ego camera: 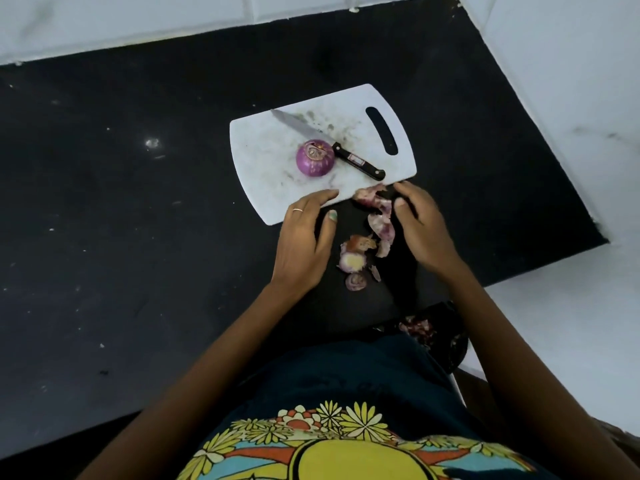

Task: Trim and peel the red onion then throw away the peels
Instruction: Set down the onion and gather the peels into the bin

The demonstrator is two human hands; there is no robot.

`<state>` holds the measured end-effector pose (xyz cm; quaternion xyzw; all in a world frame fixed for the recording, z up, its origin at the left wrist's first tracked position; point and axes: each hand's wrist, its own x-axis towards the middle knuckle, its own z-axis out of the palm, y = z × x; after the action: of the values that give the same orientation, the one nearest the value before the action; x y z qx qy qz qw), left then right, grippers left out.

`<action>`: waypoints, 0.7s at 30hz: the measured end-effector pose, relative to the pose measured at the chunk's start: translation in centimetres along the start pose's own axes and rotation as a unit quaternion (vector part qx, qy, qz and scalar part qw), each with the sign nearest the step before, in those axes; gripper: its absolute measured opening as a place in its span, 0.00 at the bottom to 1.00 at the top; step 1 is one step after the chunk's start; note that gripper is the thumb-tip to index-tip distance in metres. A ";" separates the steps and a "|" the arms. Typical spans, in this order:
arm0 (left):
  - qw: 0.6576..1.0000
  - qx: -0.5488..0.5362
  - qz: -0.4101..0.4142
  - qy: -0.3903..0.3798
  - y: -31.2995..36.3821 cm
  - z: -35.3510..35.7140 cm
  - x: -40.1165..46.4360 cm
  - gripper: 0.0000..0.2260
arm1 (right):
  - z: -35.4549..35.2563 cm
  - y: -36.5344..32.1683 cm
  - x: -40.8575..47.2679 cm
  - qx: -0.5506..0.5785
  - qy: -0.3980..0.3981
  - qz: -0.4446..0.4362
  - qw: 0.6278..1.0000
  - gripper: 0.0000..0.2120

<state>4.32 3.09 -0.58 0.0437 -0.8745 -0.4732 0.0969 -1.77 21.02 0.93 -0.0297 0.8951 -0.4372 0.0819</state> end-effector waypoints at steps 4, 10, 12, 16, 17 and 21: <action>0.998 -0.039 -0.018 -0.040 0.8 1.4 -1.6 0.22 | 2.0 0.6 -1.1 -0.101 -0.067 -0.015 0.993 0.25; 0.993 -0.101 -0.053 -0.022 0.7 2.1 -2.0 0.29 | 3.0 0.5 -3.4 -0.093 -0.106 -0.057 0.988 0.22; 0.992 -0.111 -0.057 -0.016 0.6 1.8 -1.5 0.29 | 1.9 0.7 -4.0 -0.014 -0.044 -0.039 0.998 0.21; 0.992 -0.116 -0.021 -0.034 0.3 1.6 0.0 0.27 | 0.2 1.8 -5.2 0.055 0.047 0.038 0.997 0.18; 0.993 -0.109 -0.006 -0.047 0.1 1.8 0.4 0.27 | 0.2 2.0 -5.4 0.075 0.049 0.059 0.994 0.19; 0.989 -0.088 0.061 -0.099 -0.7 2.9 2.0 0.32 | 1.1 1.5 -5.6 0.107 0.048 0.094 0.989 0.21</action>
<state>1.77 4.72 -2.42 -0.0653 -0.8357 -0.5437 0.0414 3.99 21.81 -0.29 0.0846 0.8449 -0.5217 0.0827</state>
